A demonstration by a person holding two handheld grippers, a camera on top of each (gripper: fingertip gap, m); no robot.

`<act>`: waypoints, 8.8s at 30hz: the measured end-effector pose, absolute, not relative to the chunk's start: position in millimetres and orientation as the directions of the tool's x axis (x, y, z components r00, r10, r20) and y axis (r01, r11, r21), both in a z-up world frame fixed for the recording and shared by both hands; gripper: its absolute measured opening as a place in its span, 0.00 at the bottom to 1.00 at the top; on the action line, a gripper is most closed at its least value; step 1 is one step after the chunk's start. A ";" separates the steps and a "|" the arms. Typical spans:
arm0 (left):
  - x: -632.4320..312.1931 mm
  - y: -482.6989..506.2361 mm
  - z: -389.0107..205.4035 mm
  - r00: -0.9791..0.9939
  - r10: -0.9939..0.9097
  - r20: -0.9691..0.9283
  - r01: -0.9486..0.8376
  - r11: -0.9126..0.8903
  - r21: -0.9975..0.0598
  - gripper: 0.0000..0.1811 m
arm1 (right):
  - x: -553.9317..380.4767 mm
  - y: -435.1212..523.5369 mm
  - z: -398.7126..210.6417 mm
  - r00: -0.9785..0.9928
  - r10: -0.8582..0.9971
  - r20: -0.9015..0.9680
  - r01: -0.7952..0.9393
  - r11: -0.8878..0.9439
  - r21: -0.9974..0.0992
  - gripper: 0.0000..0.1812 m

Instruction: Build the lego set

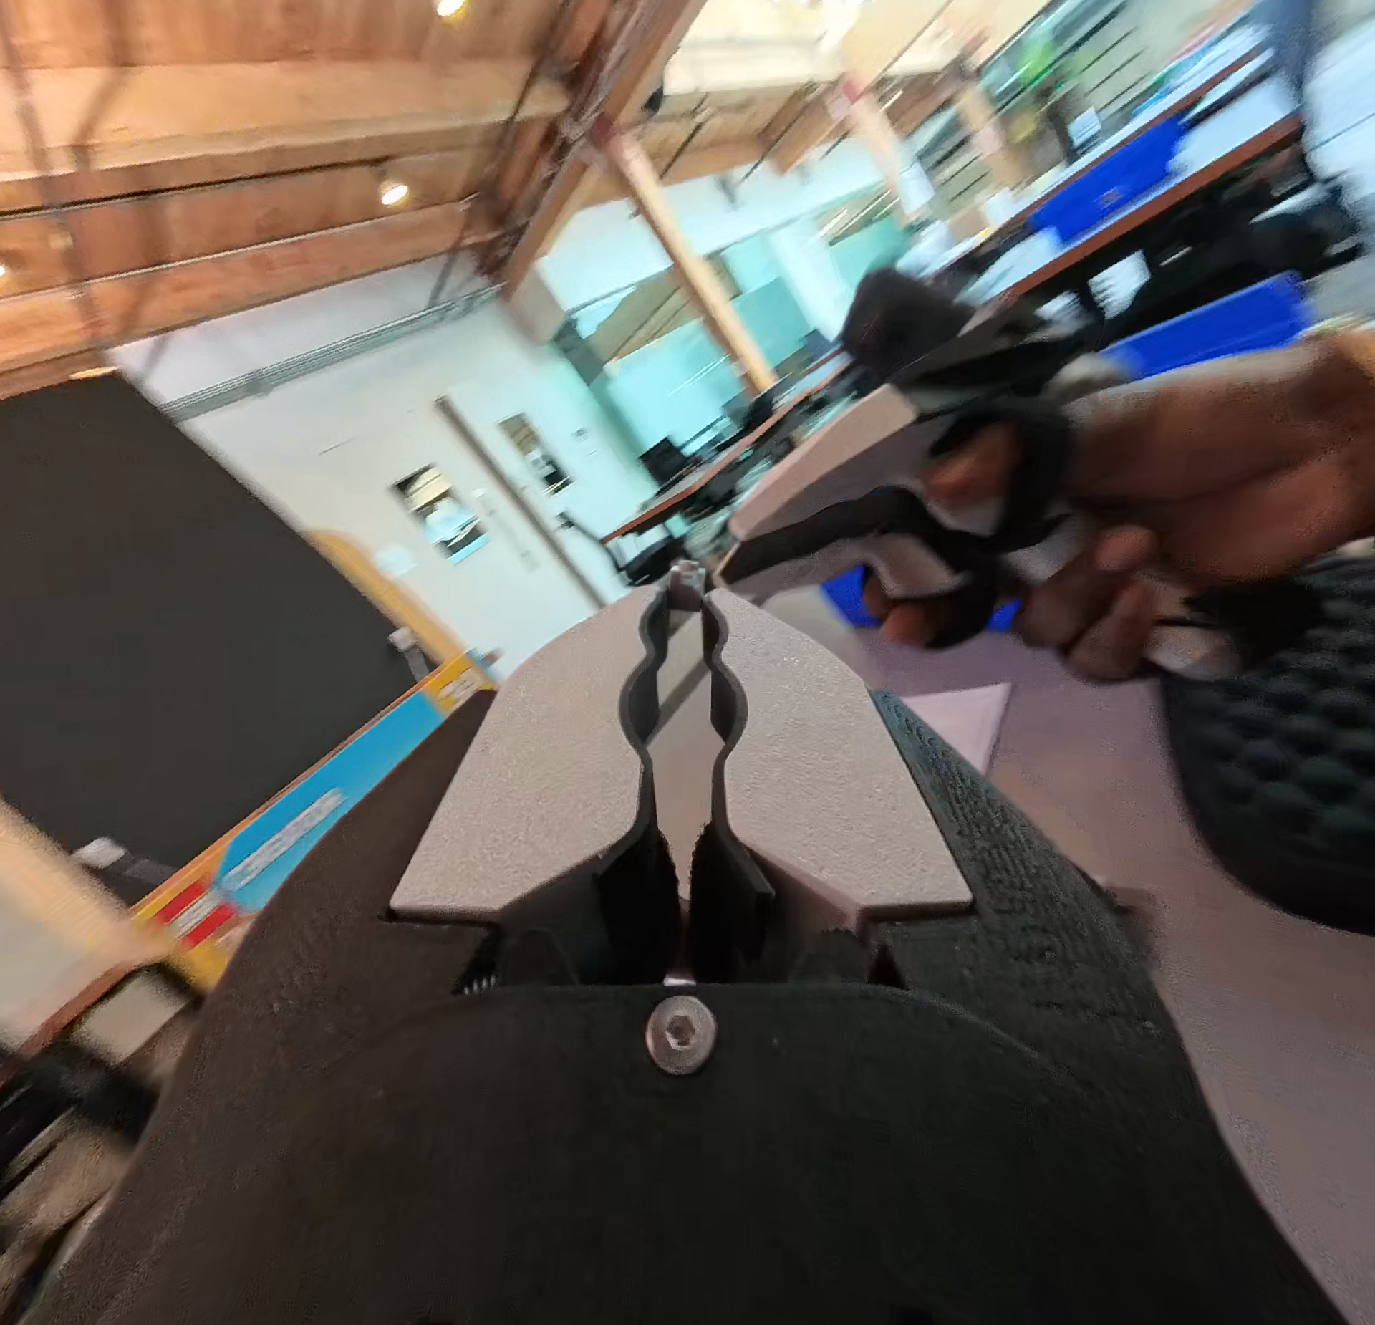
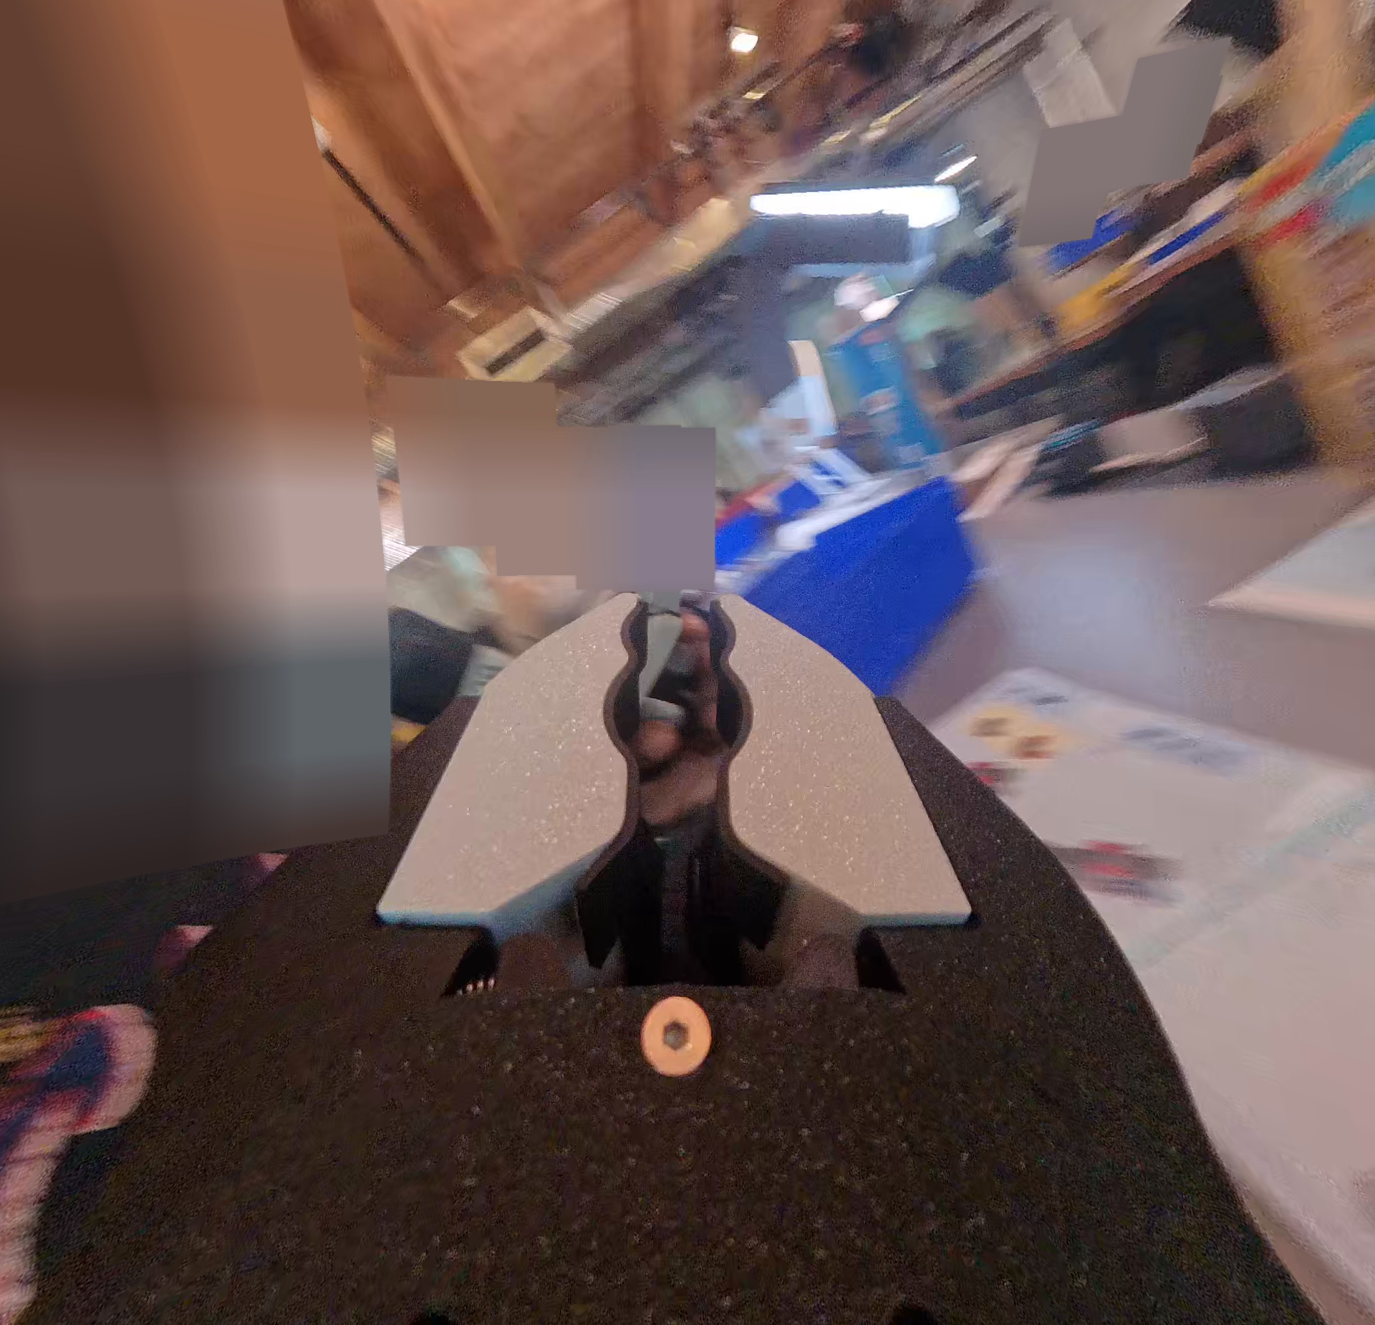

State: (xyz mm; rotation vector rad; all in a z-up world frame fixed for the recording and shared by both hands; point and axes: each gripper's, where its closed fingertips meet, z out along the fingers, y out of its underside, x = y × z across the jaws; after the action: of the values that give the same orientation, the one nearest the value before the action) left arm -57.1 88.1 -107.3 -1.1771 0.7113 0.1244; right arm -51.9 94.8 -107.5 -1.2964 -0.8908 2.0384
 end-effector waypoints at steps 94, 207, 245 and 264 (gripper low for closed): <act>-115.5 90.7 -275.3 0.554 -0.832 0.043 -0.549 -0.403 -0.732 0.06 | -19.3 181.4 -240.6 0.036 0.998 0.054 0.475 0.030 -0.879 0.19; -199.7 137.9 -190.6 0.983 -0.185 -0.006 -0.008 -0.013 -1.000 0.02 | -18.0 231.3 -170.0 0.276 0.951 0.142 -0.145 0.187 -0.972 0.06; -197.5 135.5 -190.2 0.961 -0.254 0.106 0.106 -0.016 -0.994 0.02 | -21.5 229.4 -178.9 0.280 0.938 0.204 -0.055 0.228 -0.972 0.03; -179.5 136.0 -186.0 0.938 -0.338 0.079 0.093 0.023 -0.995 0.27 | -19.5 236.1 -173.9 0.310 0.949 0.058 -0.124 0.101 -0.987 0.34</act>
State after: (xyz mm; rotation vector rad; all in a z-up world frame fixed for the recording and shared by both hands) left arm -179.5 136.0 -186.0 -1.5145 0.1997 -0.3368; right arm -19.5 236.1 -173.9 -1.1813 -0.9194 0.9865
